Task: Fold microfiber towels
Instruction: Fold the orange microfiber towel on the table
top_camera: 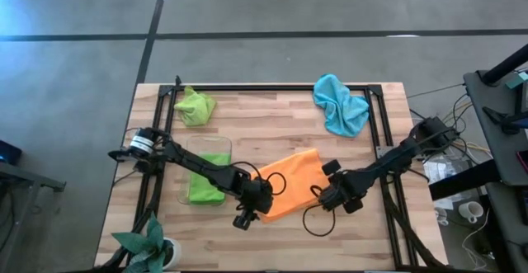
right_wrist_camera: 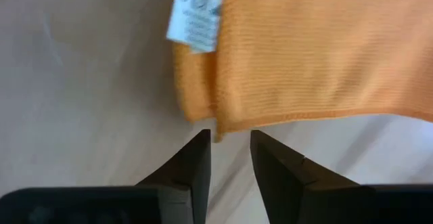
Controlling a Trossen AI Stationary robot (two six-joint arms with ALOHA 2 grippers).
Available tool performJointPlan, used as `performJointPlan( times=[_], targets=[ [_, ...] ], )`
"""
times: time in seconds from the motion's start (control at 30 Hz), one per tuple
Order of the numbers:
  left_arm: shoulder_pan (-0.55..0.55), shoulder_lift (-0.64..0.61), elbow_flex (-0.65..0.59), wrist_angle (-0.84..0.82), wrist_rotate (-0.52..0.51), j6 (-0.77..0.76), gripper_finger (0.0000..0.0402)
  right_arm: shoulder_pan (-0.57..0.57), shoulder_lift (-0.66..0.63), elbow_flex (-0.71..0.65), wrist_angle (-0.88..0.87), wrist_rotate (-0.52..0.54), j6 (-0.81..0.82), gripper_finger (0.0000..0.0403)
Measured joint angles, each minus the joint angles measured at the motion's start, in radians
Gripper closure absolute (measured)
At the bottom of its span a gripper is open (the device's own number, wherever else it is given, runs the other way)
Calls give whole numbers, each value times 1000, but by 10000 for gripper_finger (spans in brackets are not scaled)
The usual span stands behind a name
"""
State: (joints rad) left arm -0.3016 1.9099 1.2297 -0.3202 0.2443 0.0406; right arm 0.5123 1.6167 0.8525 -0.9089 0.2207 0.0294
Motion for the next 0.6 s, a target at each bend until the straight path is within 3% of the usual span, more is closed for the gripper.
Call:
performJointPlan(
  times=[0.23, 0.5, 0.6],
  targets=[
    [0, 1, 0, 22, -9, 0, 253, 2, -8, 0, 4, 12, 12, 306],
    [0, 1, -1, 29, -48, 0, 253, 2, -8, 0, 13, 12, 31, 381],
    [-2, 1, -1, 29, -71, 0, 253, 0, -12, 0, 10, 12, 49, 392]
  ],
)
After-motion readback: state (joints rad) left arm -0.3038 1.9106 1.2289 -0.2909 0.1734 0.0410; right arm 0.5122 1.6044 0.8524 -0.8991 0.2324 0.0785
